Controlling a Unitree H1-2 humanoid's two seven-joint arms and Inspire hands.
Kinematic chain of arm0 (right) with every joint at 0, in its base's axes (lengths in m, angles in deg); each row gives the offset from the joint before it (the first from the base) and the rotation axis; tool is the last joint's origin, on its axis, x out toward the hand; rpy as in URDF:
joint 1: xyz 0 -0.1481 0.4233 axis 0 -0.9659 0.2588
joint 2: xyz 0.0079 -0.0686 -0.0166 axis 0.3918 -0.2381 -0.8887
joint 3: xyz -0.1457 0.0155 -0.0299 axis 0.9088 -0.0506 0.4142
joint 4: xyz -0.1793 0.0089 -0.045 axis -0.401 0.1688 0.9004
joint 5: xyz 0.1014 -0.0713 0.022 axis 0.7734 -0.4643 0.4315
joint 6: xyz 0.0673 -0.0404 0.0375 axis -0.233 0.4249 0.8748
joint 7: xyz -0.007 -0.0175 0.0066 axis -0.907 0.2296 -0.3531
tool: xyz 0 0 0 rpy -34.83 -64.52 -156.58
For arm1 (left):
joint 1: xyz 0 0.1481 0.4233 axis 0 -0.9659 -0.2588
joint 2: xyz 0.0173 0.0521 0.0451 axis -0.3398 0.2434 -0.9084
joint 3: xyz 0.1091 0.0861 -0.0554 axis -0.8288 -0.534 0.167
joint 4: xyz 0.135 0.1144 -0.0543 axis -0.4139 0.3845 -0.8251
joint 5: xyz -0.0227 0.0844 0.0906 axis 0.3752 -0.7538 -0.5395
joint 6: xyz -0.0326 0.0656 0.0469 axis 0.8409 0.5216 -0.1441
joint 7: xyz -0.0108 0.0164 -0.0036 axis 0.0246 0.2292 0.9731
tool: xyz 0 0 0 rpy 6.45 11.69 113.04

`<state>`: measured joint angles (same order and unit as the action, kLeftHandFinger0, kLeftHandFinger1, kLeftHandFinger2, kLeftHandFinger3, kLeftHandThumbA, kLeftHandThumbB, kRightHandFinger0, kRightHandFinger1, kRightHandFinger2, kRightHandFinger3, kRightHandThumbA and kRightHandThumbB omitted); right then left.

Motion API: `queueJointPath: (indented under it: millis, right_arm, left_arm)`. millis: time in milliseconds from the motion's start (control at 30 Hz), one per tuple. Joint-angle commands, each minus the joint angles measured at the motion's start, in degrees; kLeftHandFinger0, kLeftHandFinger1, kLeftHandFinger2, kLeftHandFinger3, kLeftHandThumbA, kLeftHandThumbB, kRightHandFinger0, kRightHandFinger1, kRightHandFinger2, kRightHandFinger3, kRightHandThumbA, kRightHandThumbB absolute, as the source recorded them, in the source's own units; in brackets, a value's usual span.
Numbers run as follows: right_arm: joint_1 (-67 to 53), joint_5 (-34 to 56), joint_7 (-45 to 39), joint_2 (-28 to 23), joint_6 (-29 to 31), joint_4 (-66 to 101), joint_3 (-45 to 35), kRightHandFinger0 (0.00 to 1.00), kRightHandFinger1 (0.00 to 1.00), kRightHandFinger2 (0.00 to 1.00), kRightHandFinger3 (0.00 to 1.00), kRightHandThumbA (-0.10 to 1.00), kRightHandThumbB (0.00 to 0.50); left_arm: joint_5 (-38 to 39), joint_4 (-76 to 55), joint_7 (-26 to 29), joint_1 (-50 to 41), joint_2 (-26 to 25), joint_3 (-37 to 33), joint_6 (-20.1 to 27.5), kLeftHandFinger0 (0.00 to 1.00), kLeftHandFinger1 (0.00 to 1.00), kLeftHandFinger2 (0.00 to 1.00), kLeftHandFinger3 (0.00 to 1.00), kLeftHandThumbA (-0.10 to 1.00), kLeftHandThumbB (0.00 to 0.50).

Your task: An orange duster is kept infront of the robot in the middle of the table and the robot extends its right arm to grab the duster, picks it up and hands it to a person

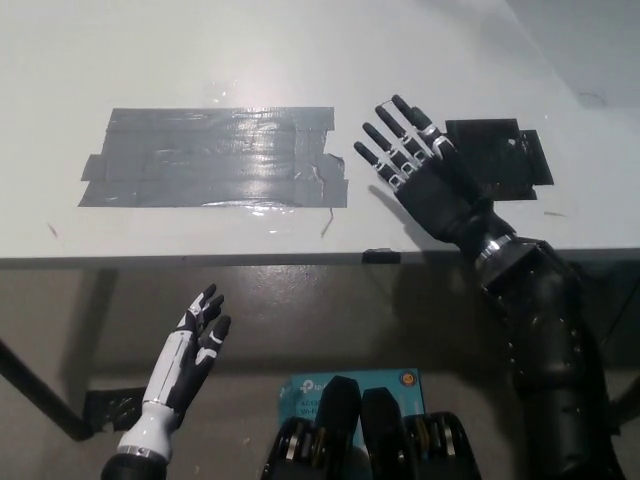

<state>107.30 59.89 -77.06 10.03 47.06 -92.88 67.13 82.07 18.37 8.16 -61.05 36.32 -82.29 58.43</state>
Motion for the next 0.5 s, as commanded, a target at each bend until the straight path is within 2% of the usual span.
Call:
queueJointPath:
  millis: [0,33,67,100,167,300,433,467]
  right_arm:
    - [-5.42,-2.60,-2.31,-1.29,3.68,13.40,3.02,1.00,1.00,1.00,1.00,0.60,0.500]
    - [-7.99,-5.33,-1.82,-1.89,5.31,18.57,4.71,1.00,1.00,1.00,1.00,0.68,0.480]
    - [-10.59,-8.22,-1.28,-2.64,6.92,23.76,6.60,1.00,1.00,1.00,1.00,0.70,0.479]
    - [-12.15,-9.55,-1.42,-3.28,7.58,26.65,7.56,1.00,1.00,1.00,1.00,0.74,0.444]
    - [-18.81,-10.30,-2.93,-5.99,7.10,37.11,9.03,1.00,1.00,1.00,1.00,0.71,0.397]
    - [-25.55,-11.05,-4.13,-8.42,8.49,44.74,9.19,1.00,1.00,1.00,1.00,0.75,0.406]
    - [-32.30,-14.31,-4.77,-9.62,13.13,48.52,10.15,1.00,1.00,1.00,1.00,0.78,0.419]
    - [-34.02,-16.39,-4.65,-9.84,15.27,48.93,10.69,1.00,1.00,1.00,1.00,0.79,0.395]
  left_arm:
    - [0.52,-1.43,-0.17,0.95,-0.47,0.34,0.56,0.88,1.00,1.00,1.00,0.86,0.105]
    - [0.49,-1.42,-0.13,0.96,-0.58,0.41,0.60,0.88,1.00,1.00,1.00,0.86,0.107]
    - [0.47,-1.43,-0.11,0.97,-0.72,0.49,0.62,0.88,1.00,1.00,1.00,0.86,0.108]
    - [0.51,-1.22,-0.11,1.04,-0.80,0.54,0.73,0.88,1.00,1.00,1.00,0.86,0.116]
    - [0.23,-1.41,-0.23,0.48,-0.91,0.33,0.50,0.89,1.00,1.00,1.00,0.87,0.117]
    - [0.02,-1.09,-0.30,-0.17,-0.80,0.00,0.89,0.89,1.00,1.00,1.00,0.88,0.117]
    - [0.03,-0.77,-0.56,-1.43,-0.59,-0.43,1.26,0.90,1.00,1.00,1.00,0.88,0.118]
    - [-0.07,-0.73,-0.52,-1.77,-0.53,-0.51,1.24,0.90,1.00,1.00,1.00,0.88,0.119]
